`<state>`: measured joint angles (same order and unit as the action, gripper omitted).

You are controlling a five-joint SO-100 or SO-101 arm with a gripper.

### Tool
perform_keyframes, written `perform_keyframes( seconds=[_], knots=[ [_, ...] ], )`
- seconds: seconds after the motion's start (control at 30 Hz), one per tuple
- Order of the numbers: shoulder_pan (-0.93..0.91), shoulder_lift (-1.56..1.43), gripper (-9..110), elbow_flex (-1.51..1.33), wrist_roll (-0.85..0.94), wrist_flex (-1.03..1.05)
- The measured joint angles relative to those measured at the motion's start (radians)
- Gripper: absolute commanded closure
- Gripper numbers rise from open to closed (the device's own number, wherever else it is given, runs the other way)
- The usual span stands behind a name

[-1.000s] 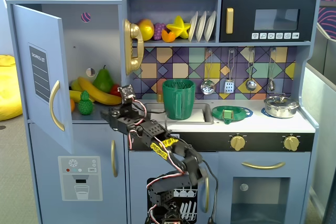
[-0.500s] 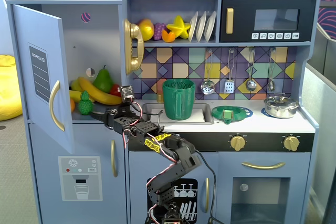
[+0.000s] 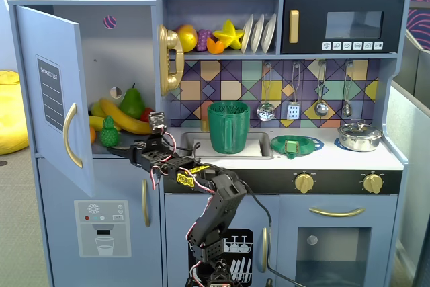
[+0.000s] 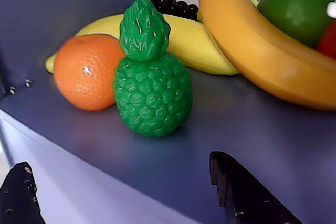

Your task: Pick up the green pineapple from the left cabinet and place it in the green recipient

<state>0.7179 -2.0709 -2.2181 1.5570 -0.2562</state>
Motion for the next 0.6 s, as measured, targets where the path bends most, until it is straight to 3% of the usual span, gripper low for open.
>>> perform_keyframes(
  seconds=[0.6],
  knots=[
    [0.000,0.249,67,0.242,0.086,-0.011]
  ],
)
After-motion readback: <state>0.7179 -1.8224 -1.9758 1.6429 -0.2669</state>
